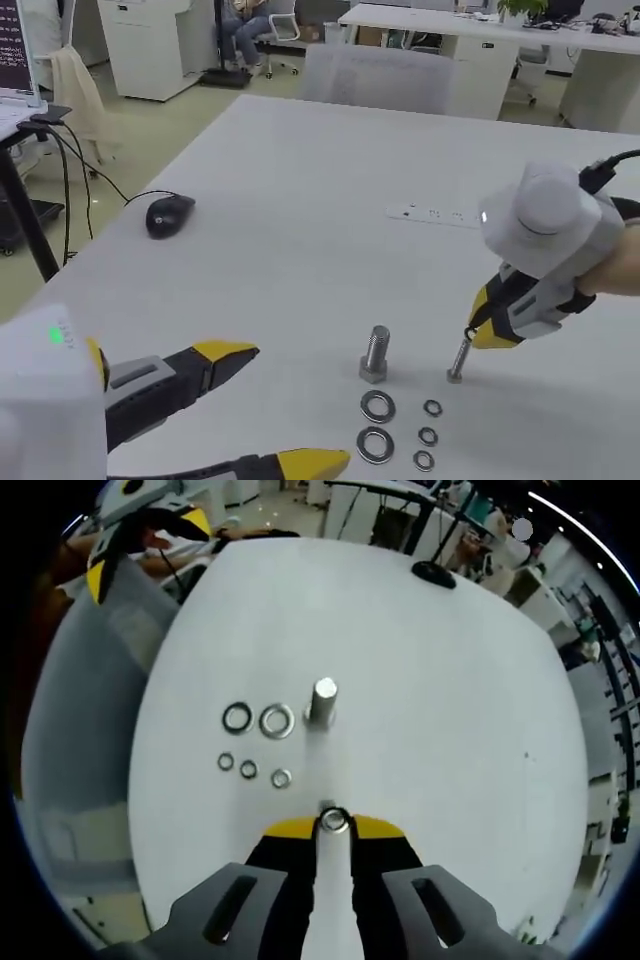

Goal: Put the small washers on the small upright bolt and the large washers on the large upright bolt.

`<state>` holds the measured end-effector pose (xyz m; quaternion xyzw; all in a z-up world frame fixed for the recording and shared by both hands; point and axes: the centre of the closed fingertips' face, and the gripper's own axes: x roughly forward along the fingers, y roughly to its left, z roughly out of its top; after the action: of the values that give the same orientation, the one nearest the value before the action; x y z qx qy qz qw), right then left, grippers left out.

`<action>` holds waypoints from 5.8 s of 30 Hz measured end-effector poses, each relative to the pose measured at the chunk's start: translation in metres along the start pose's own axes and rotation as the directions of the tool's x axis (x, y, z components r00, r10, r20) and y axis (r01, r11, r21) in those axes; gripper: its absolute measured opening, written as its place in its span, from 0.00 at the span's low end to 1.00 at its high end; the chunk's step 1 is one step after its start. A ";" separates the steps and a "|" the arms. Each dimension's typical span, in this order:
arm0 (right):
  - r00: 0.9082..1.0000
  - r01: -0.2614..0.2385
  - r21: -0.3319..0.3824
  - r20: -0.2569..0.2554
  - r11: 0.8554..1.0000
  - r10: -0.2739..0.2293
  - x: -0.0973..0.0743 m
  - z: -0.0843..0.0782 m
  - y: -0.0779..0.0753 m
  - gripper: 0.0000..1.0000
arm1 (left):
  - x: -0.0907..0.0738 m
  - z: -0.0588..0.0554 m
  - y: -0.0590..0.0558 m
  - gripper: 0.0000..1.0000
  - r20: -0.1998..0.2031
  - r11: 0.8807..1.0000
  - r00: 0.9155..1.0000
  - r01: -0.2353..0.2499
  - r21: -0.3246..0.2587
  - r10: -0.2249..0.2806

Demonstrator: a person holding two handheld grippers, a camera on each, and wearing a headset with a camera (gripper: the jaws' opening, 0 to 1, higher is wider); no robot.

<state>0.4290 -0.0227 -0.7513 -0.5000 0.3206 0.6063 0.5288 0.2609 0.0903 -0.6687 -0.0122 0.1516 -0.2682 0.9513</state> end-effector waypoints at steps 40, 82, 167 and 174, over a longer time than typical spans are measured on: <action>0.995 -0.078 0.005 -0.056 0.997 0.078 0.055 -0.019 0.004 0.13 | -0.001 -0.004 0.005 0.61 -0.013 1.000 1.000 -0.021 -0.016 0.020; 0.986 -0.162 0.021 0.039 0.987 0.161 0.048 0.014 0.102 0.15 | -0.008 0.012 -0.015 0.61 0.025 0.999 1.000 0.011 0.036 -0.012; 0.999 -0.044 0.023 0.010 0.999 0.044 0.004 -0.009 0.049 0.12 | -0.003 0.013 -0.015 0.61 0.025 0.999 0.999 0.021 0.048 -0.022; 1.000 0.013 0.033 0.002 0.999 -0.013 -0.007 -0.012 0.019 0.12 | -0.001 0.014 -0.017 0.61 0.023 0.999 1.000 0.020 0.046 -0.021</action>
<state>0.4136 -0.0404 -0.7512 -0.4927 0.3269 0.5979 0.5412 0.2555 0.0758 -0.6529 0.0050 0.1339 -0.2812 0.9502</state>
